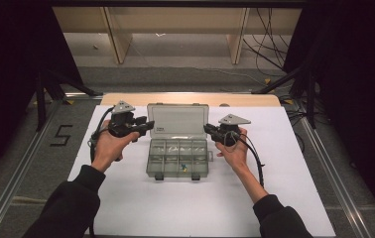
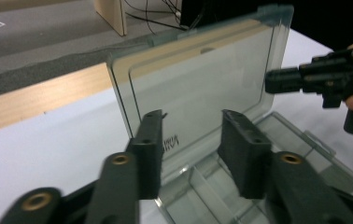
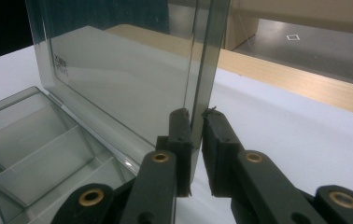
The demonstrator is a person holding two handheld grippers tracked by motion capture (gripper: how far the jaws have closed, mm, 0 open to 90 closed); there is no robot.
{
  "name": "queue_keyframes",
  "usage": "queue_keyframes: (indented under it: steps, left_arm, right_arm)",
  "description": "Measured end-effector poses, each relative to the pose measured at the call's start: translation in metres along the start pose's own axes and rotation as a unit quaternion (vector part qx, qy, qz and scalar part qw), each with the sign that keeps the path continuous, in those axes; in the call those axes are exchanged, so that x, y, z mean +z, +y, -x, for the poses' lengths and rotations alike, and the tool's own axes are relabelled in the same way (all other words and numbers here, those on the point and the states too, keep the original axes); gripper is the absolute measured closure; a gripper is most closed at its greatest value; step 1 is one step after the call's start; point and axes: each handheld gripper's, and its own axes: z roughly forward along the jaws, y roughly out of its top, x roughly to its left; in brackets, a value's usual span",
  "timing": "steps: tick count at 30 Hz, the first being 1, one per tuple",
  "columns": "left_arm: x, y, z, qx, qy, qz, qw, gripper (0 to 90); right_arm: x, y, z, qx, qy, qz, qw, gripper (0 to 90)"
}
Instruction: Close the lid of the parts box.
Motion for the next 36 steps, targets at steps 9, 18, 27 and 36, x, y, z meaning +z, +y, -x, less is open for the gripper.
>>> queue_keyframes:
  steps: [9,18,27,36]
  left_arm:
    - [0.004,0.022,-0.005,0.029,0.023,0.008,0.9993,89.4]
    - [0.017,0.045,-0.011,0.028,0.041,0.007,0.9988,89.8]
    - [0.030,0.054,-0.022,0.016,0.056,-0.001,0.9983,89.8]
    - [0.041,0.054,-0.028,0.020,0.064,-0.022,0.9975,89.8]
  right_arm:
    - [-0.003,0.000,0.000,-0.004,-0.006,-0.013,0.9999,82.7]
    - [-0.002,0.000,0.000,-0.004,0.000,-0.005,1.0000,82.8]
    - [-0.003,-0.001,0.000,-0.006,0.001,-0.005,1.0000,82.8]
    - [-0.001,-0.001,-0.001,-0.005,0.001,0.004,1.0000,82.8]
